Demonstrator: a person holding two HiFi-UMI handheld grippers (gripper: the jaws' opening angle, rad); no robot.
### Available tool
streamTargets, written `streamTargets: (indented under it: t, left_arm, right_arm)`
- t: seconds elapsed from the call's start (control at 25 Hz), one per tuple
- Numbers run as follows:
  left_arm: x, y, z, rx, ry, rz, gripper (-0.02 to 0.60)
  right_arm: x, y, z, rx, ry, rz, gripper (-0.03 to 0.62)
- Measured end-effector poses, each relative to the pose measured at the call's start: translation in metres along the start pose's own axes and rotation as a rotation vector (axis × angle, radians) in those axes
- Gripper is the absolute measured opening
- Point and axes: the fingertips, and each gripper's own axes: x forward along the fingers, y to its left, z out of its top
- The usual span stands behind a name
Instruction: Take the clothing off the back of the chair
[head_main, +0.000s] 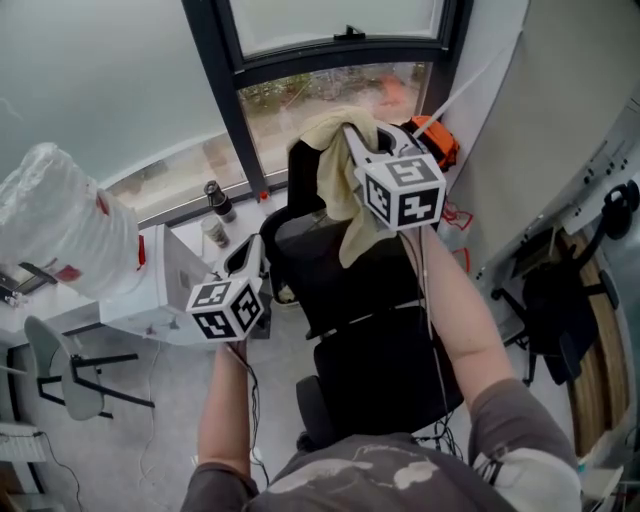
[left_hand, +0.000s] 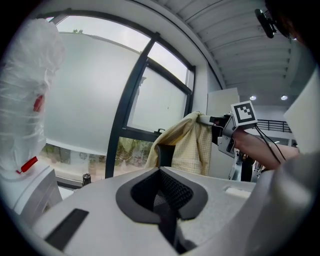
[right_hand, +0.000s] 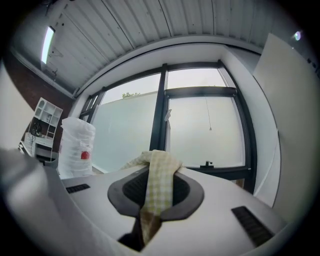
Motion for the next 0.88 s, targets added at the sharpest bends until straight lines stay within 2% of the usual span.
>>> streamTargets:
  t: [0.28, 0.4, 0.56, 0.88]
  left_arm:
    - [-0.007, -0.008, 0.01, 0.01, -0.015, -0.013, -0.002]
    - [-0.01, -0.012, 0.02, 0.019, -0.029, -0.019, -0.001]
    - [-0.02, -0.023, 0.031, 0.03, -0.051, -0.039, 0.0]
    - [-0.061, -0.037, 0.044, 0.06, -0.079, -0.085, 0.0]
  right_arm:
    - [-0.011, 0.003, 0.053, -0.018, -0.09, -0.005, 0.026]
    - [-0.026, 0.002, 0.088, -0.013, -0.163, -0.011, 0.026]
    - [-0.051, 0.004, 0.127, -0.015, -0.211, -0.016, 0.026]
    - [-0.115, 0.028, 0.161, -0.036, -0.301, -0.084, 0.026]
